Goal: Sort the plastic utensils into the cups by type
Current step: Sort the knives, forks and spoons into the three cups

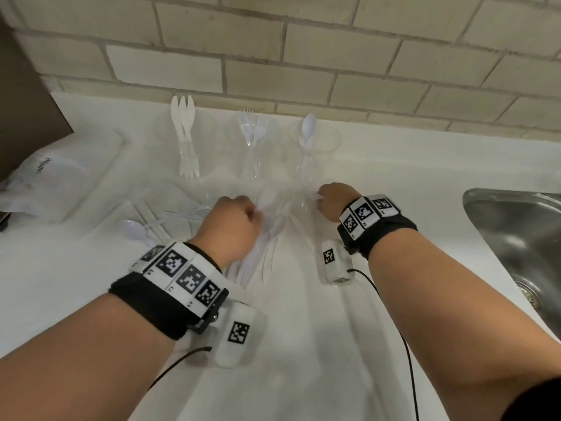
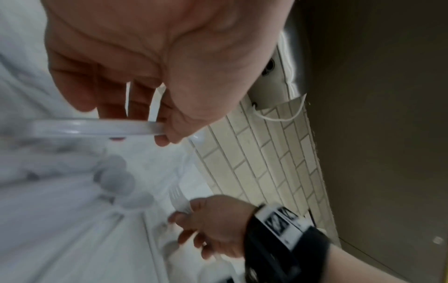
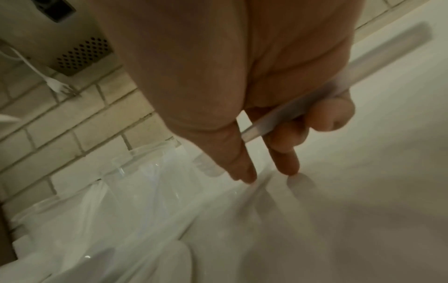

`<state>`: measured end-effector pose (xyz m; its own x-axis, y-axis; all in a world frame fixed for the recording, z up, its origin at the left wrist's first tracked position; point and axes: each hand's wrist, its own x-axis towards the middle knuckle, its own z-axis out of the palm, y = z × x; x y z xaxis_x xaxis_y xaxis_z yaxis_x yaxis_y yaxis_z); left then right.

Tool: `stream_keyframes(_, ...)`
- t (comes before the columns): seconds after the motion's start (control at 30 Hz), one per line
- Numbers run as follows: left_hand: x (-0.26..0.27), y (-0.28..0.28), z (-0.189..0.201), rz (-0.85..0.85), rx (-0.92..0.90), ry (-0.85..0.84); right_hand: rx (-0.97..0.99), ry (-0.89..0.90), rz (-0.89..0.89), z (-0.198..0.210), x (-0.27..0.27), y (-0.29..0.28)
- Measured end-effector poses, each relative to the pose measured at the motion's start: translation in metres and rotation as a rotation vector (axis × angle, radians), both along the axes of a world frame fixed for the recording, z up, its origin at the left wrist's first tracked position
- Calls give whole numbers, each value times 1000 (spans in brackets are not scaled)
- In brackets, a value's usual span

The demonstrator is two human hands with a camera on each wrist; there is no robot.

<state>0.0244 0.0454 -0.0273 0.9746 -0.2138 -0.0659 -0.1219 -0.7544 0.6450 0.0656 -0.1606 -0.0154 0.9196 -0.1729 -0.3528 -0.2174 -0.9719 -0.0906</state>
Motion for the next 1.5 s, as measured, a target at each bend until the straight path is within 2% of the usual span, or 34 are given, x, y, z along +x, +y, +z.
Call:
stream_keyframes(0.2, 10, 21, 1, 5, 330, 56, -98, 8, 83, -13, -20, 4)
stream_keyframes(0.3, 7, 18, -3, -17, 390, 93, -128, 28, 126, -19, -33, 14)
stream_keyframes(0.57, 0, 4, -2, -68, 333, 110, -24, 91, -17, -11, -37, 32)
stream_keyframes(0.8, 0, 8, -5, -75, 330, 141, -44, -23, -102, -10, -17, 18)
stream_keyframes(0.93, 0, 10, -5, -125, 323, 127, -106, -1, -32, -7, -11, 18)
stream_keyframes(1.1, 1, 10, -3, -138, 332, 148, -173, 131, 89, -3, -21, 18)
stream_keyframes(1.23, 0, 4, -2, -164, 376, 157, -83, 140, 124, 6, -38, 20)
stream_keyframes(1.37, -4, 1, -1, -165, 373, 163, 98, 78, -68, 8, -53, 24)
stream_keyframes(1.5, -6, -6, -1, -154, 298, 191, 143, 79, -27, 0, -53, 45)
